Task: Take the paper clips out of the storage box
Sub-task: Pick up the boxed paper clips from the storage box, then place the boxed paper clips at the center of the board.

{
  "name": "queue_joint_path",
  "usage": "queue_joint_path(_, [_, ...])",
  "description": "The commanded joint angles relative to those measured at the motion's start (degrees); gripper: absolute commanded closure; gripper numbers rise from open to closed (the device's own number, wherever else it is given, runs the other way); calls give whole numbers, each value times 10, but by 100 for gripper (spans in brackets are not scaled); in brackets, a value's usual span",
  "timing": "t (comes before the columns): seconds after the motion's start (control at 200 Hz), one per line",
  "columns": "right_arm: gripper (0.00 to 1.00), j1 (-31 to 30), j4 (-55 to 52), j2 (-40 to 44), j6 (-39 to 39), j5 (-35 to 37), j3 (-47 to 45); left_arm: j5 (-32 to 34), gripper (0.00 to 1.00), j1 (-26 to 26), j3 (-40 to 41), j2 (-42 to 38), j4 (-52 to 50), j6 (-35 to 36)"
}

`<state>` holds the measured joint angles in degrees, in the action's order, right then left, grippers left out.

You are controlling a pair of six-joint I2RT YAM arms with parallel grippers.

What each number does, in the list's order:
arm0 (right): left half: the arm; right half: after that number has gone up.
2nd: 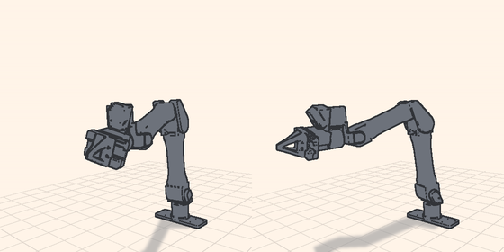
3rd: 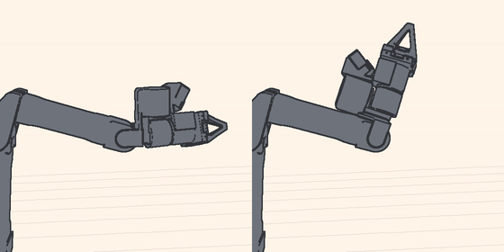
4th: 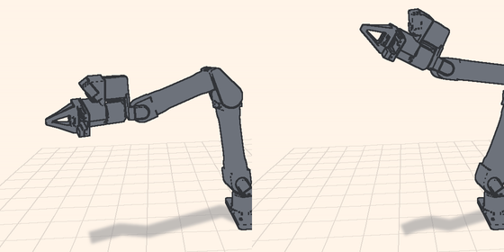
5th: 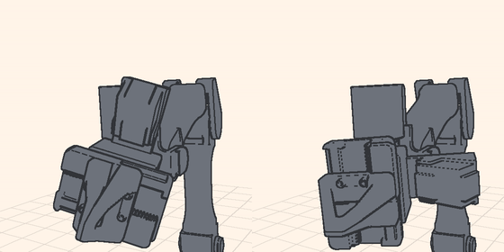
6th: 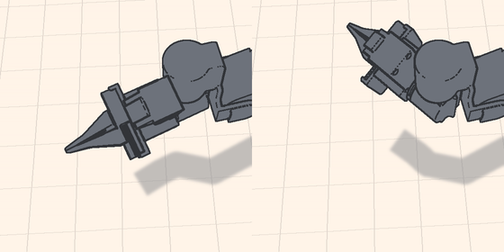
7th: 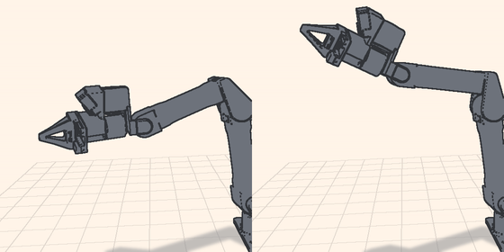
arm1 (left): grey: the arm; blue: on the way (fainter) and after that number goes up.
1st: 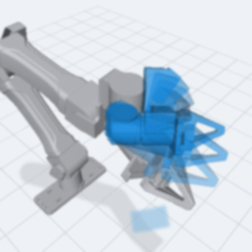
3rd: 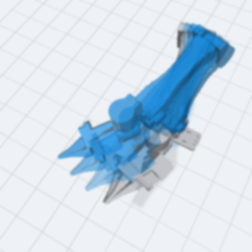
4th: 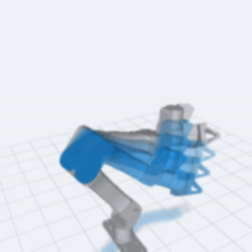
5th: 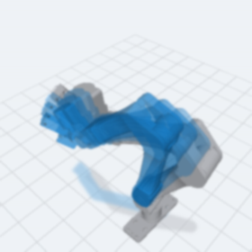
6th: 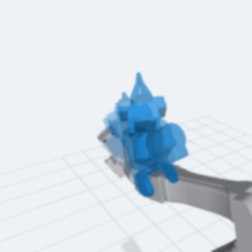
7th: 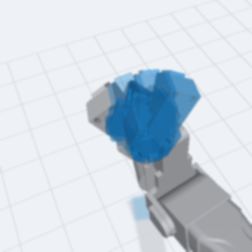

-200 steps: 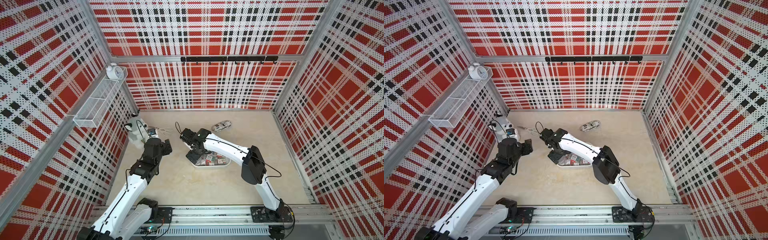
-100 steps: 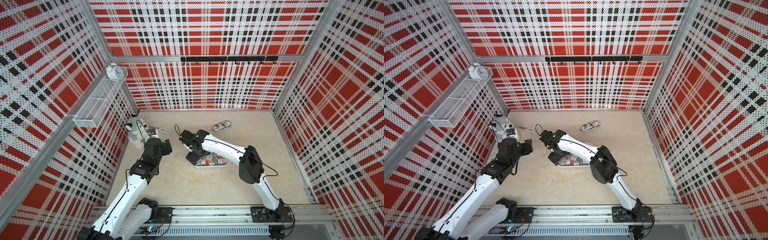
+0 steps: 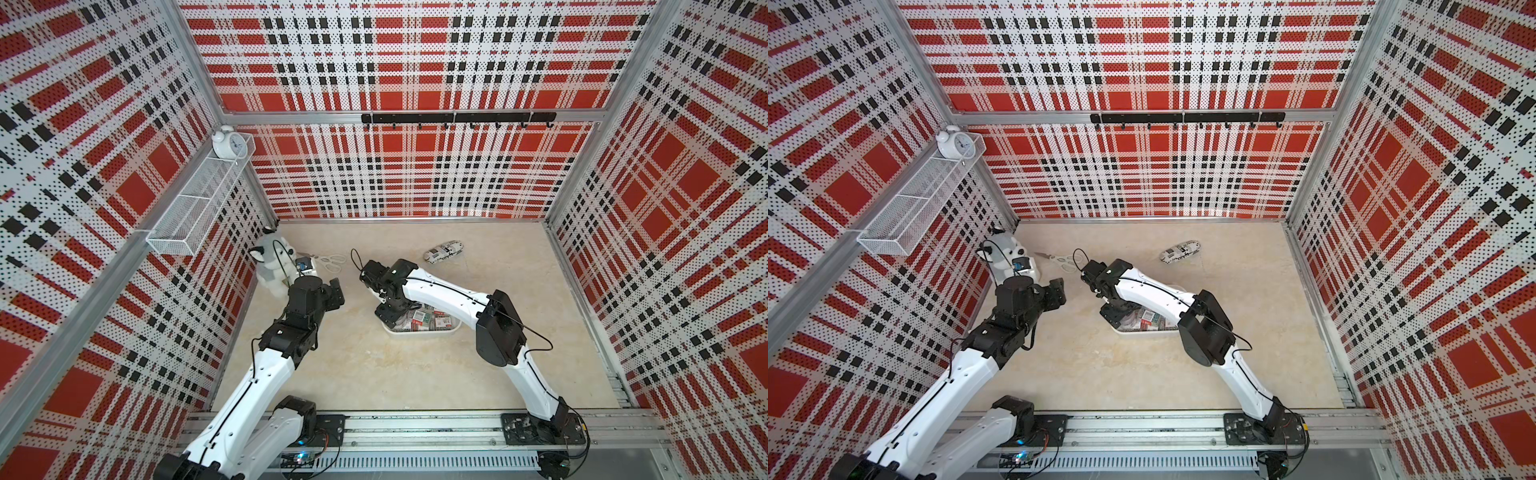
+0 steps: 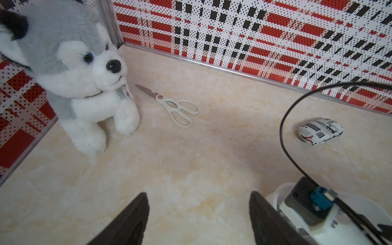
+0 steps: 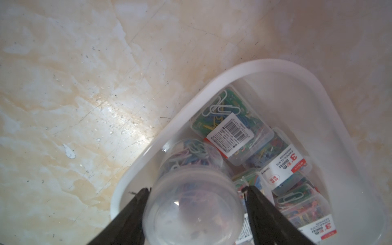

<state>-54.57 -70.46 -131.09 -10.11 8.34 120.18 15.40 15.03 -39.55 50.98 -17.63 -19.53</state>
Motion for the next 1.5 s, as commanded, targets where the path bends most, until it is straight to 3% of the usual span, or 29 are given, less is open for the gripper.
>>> queue_joint_path(0.0, [29,2,-10,-14,-3,-1,16,-3,23,-4,4,-6,5,-3])
queue_joint_path(0.296, [50,2,-23,6,-11,-1,17,-6,23,-23,4,-4,5,-3])
queue_joint_path(0.641, [53,2,-34,70,-23,31,25,-6,23,-24,4,-4,5,-4])
queue_joint_path(0.917, [53,-1,-55,188,-36,68,18,-3,23,-24,4,-5,5,-5])
queue_joint_path(1.032, [53,-16,-37,276,-38,63,-60,0,23,-24,4,-6,5,-5])
queue_joint_path(1.283, [54,-32,41,483,-89,38,-332,-3,23,-27,4,-2,5,-6])
queue_joint_path(1.493, [53,-31,60,579,-151,41,-465,-2,23,-28,3,1,5,-6])
